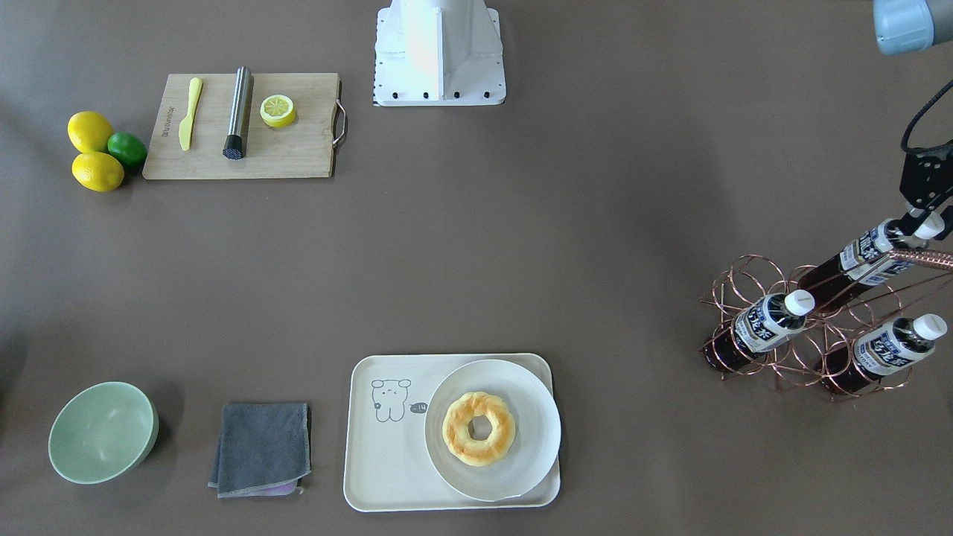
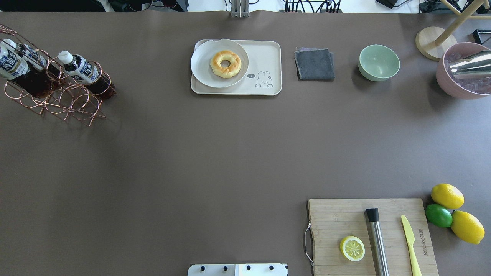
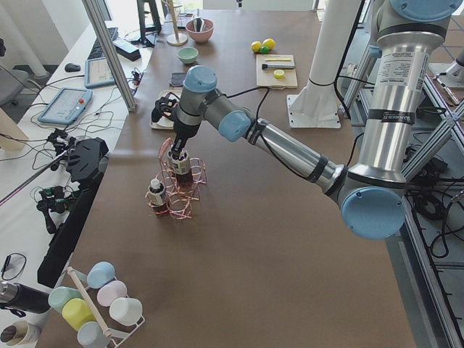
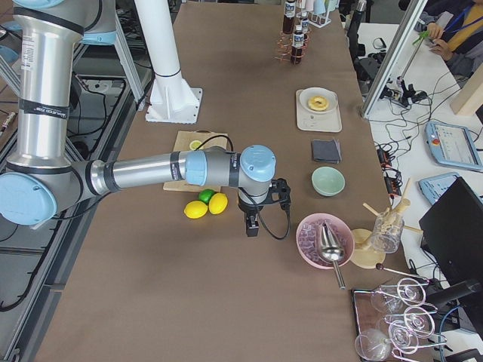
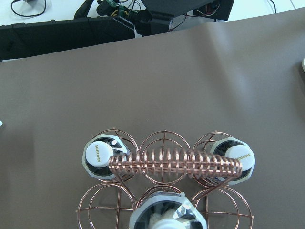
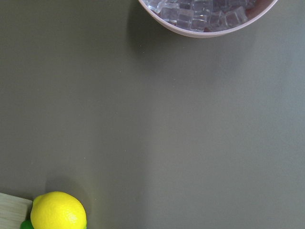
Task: Place tea on tray
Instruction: 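Grasp the tea bottle with the left gripper and lift it out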
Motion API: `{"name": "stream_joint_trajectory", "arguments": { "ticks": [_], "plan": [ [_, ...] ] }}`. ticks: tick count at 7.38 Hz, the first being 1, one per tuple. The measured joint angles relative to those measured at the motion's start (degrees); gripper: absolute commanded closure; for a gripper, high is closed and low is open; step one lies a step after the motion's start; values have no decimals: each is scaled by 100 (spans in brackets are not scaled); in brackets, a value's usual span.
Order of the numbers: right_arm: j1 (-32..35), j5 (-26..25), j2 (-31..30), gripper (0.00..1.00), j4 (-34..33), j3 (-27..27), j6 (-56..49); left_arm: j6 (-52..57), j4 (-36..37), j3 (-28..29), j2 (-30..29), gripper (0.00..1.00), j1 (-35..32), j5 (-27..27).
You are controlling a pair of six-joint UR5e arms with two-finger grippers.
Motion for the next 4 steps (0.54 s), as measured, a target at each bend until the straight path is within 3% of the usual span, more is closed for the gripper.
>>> {"name": "stream_joint_trajectory", "arguments": {
  "ticks": [4],
  "plan": [
    [0,38,0,0,0,-50,-5,170,1705,-1269,-2,100,-115,9]
  ]
}}
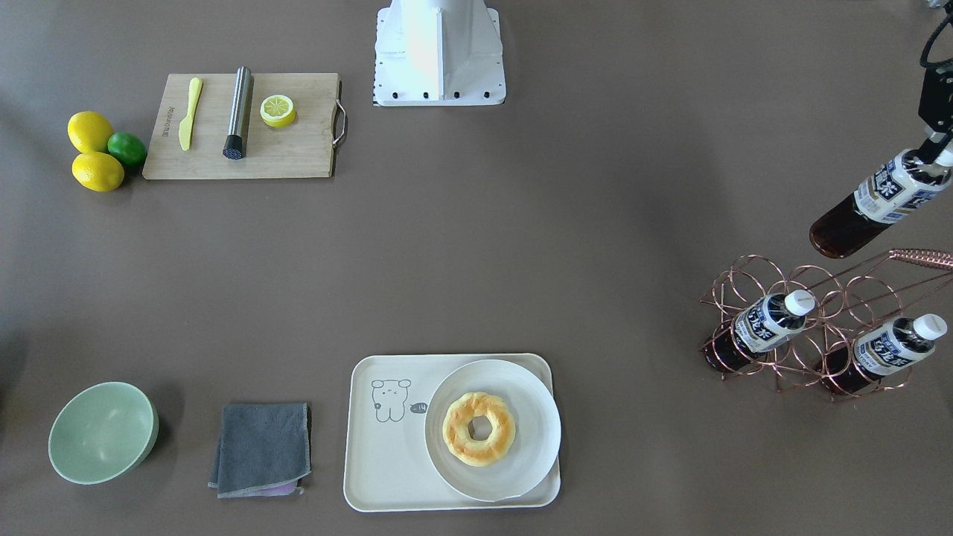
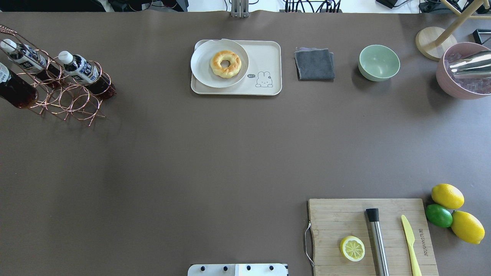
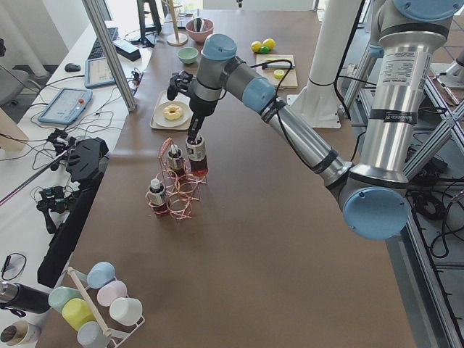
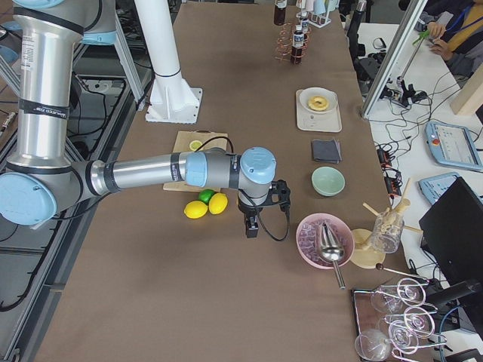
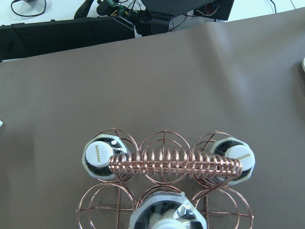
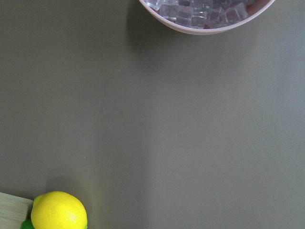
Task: Place tea on tray
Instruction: 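Grasp the tea bottle with the left gripper and lift it out, then carry the bottle toward the tray and set it on the table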
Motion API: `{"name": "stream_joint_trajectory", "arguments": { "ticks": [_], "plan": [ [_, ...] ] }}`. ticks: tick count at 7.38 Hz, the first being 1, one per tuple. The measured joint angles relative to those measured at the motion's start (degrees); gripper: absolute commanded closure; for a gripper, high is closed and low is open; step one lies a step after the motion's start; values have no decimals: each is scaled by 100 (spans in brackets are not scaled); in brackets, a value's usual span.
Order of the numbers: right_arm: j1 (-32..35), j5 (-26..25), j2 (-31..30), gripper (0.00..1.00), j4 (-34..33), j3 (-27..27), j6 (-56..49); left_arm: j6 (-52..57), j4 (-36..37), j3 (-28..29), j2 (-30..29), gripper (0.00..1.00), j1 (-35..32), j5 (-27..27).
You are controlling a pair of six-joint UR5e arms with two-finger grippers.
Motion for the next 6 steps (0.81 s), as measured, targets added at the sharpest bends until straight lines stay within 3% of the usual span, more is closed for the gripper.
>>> {"name": "stream_joint_trajectory", "arguments": {
  "ticks": [3,6],
  "plan": [
    [0,17,0,0,25,-3,0,-1207,1058,-693,-596,100,685,46],
    [-38,19,8,0,178,-3,4,-2826,1589,-690,-1618,100,1820,360]
  ]
}}
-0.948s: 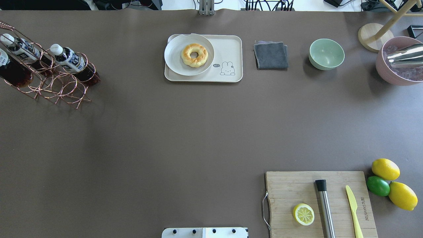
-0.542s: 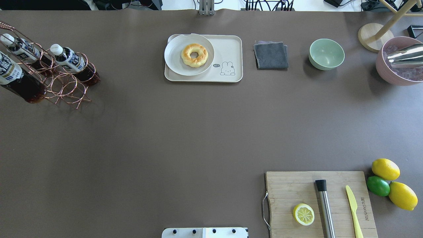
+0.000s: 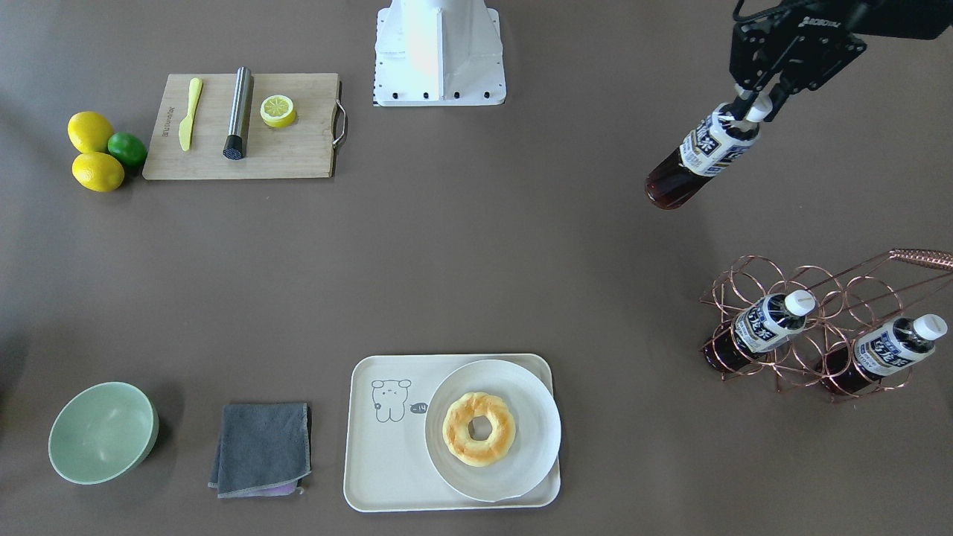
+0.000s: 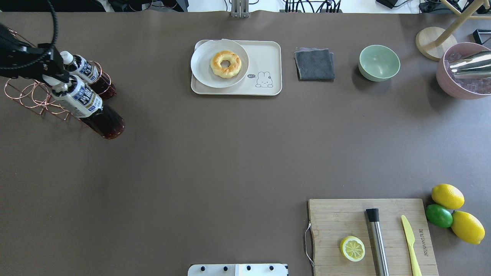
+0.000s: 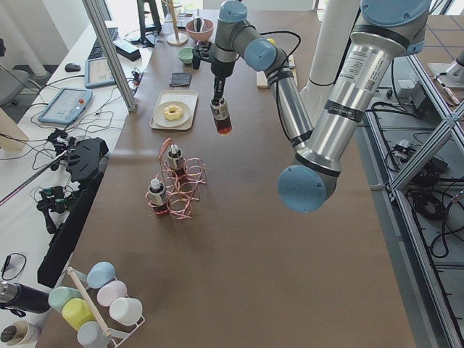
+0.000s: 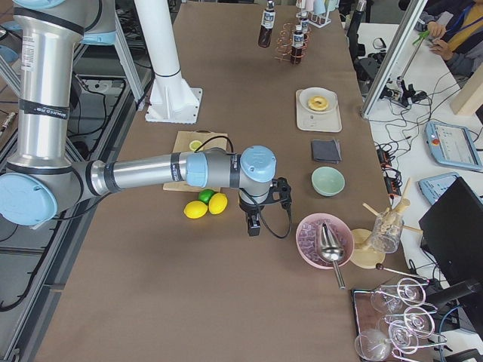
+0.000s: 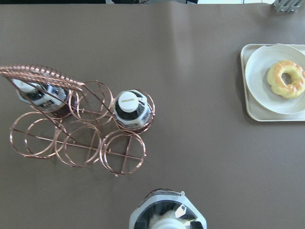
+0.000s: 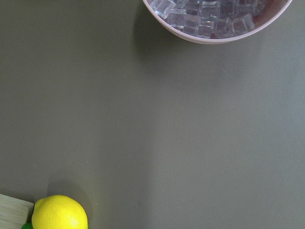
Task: Place tea on tray
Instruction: 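Carry the bottle toward the tray and set it on the table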
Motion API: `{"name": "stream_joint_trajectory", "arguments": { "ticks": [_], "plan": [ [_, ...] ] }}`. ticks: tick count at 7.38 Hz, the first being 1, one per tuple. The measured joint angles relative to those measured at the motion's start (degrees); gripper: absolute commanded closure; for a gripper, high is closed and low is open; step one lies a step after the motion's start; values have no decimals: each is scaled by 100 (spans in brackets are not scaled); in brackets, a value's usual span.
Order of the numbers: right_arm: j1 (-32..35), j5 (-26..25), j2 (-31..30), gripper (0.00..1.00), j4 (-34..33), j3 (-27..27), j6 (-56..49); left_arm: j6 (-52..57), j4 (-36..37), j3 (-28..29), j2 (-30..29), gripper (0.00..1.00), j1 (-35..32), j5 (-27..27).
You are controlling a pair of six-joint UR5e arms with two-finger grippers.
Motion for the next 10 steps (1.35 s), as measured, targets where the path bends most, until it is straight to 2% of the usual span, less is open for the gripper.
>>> {"name": "stream_joint_trajectory", "arguments": {
  "ticks": [2,5,8,10],
  "plan": [
    [-43,0,7,0,53,0,4,-852,675,140,-971,100,871,677],
    [-91,-4,15,0,63,0,-2,-2060,855,941,-2143,100,2081,1639],
    [-125,-8,17,0,60,-2,-4,-2609,779,1977,-2964,100,2801,2214],
    [-134,-5,11,0,59,-7,-4,-2764,372,2483,-3116,100,3037,2387]
  ]
}}
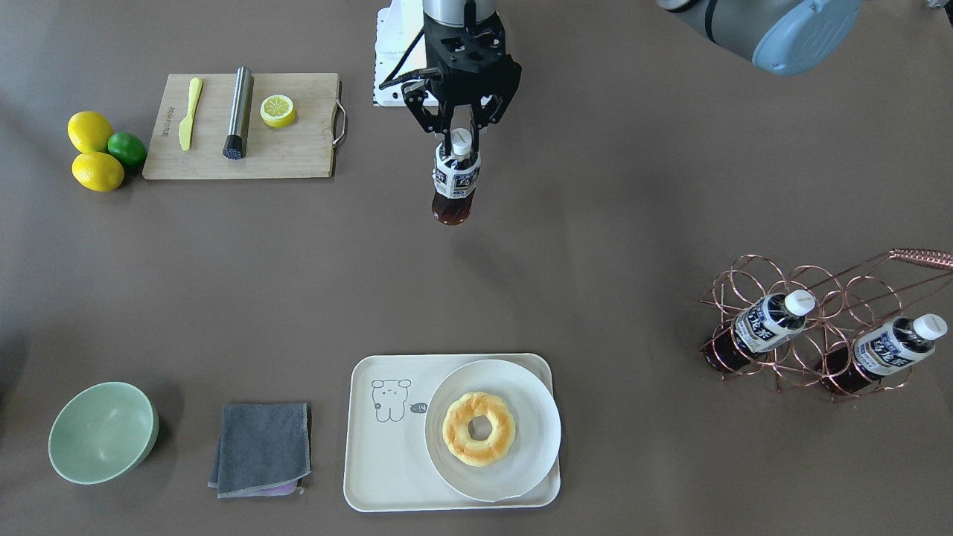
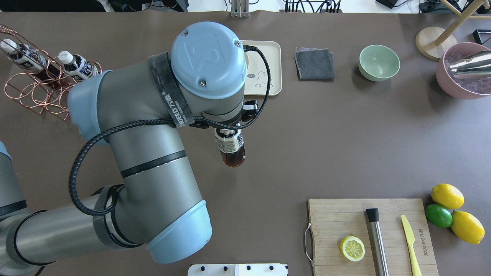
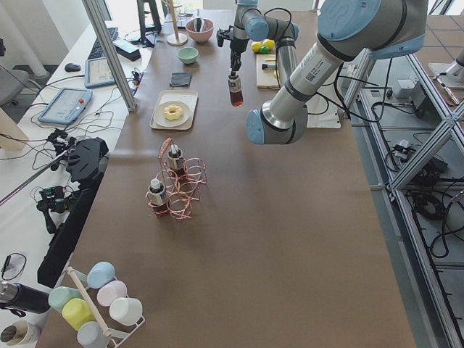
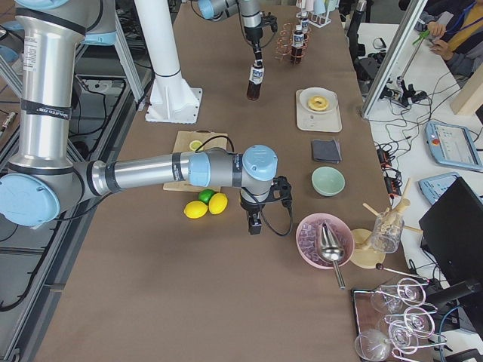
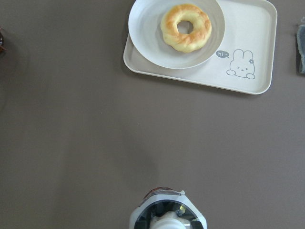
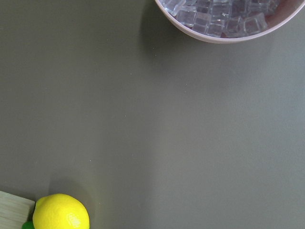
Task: Place tea on tray
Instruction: 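Carry the bottle toward the tray and set it on the table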
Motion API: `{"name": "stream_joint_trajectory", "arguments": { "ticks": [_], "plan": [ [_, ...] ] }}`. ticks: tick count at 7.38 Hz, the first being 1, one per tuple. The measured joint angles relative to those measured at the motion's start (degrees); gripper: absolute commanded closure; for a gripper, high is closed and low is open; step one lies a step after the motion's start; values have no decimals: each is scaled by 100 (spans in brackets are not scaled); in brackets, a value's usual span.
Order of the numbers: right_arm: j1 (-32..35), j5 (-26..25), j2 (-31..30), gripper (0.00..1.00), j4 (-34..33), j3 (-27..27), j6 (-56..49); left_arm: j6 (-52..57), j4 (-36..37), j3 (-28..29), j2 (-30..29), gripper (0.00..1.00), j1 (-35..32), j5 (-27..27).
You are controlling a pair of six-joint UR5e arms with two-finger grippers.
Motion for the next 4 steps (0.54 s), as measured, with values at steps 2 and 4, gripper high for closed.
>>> {"name": "stream_joint_trajectory", "arguments": {
  "ticks": [2,4],
  "plan": [
    [-8,3,-8,0,0,-2,0,-42,-352,339,5,100,130,156],
    [-12,-2,-8,0,0,4,0,-47,-463,462,21,100,244,224]
  ]
}}
